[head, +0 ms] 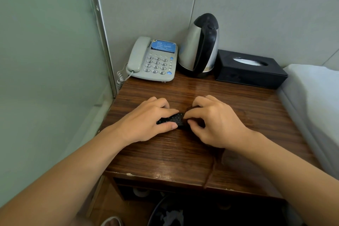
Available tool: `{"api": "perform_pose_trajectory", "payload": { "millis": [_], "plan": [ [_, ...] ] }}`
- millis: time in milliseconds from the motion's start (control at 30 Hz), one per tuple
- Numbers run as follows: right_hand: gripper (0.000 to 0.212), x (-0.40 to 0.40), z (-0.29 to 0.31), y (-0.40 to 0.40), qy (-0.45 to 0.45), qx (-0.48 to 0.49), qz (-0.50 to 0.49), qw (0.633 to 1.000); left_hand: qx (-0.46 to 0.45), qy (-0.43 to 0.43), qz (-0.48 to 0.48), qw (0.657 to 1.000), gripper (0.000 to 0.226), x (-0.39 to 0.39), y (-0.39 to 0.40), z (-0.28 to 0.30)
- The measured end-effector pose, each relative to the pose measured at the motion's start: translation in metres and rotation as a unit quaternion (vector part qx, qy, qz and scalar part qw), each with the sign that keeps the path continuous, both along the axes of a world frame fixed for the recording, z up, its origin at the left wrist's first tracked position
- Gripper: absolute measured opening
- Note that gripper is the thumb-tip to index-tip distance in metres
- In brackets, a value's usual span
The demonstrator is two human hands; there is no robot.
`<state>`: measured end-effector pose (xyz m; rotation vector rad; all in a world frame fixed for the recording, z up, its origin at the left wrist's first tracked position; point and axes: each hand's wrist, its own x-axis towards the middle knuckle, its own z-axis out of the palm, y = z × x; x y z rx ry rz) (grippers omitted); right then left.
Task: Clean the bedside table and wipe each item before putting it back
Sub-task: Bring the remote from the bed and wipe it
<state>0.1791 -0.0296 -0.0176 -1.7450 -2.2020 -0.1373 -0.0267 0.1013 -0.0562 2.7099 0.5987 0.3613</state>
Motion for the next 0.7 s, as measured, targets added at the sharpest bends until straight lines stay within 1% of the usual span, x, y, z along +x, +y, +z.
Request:
{"api": "perform_pose_trajectory", "payload": {
  "millis": [133,233,333,433,533,600,700],
  "plan": [
    [0.020,-0.001,-0.003,0.022,0.043,0.001,-0.084,0.996,0.005,-0.001,0.005,1.000,0.055,0.001,-0.001,0.000],
    [0.019,-0.001,-0.007,0.006,0.050,0.012,-0.079,0.996,0.002,0.002,0.015,1.000,0.055,0.000,0.000,0.000],
    [0.020,-0.001,-0.005,-0.011,0.063,-0.011,-0.066,0.996,0.005,-0.006,0.008,1.000,0.056,-0.001,-0.001,-0.001],
    [0.022,0.002,-0.005,0.006,0.077,-0.009,-0.109,0.991,0.016,-0.012,-0.003,1.000,0.057,-0.001,-0.002,-0.002],
    [0.024,0.000,-0.006,0.016,0.095,-0.016,-0.144,0.985,0.013,-0.014,0.005,1.000,0.056,0.000,-0.003,-0.001],
    [0.024,-0.001,-0.008,0.007,0.089,-0.010,-0.133,0.987,0.012,-0.015,0.007,1.000,0.055,-0.001,-0.002,0.001],
    [0.021,0.001,-0.008,-0.013,0.093,-0.010,-0.089,0.992,0.011,-0.013,0.007,1.000,0.055,-0.001,-0.003,0.001]
  ]
}}
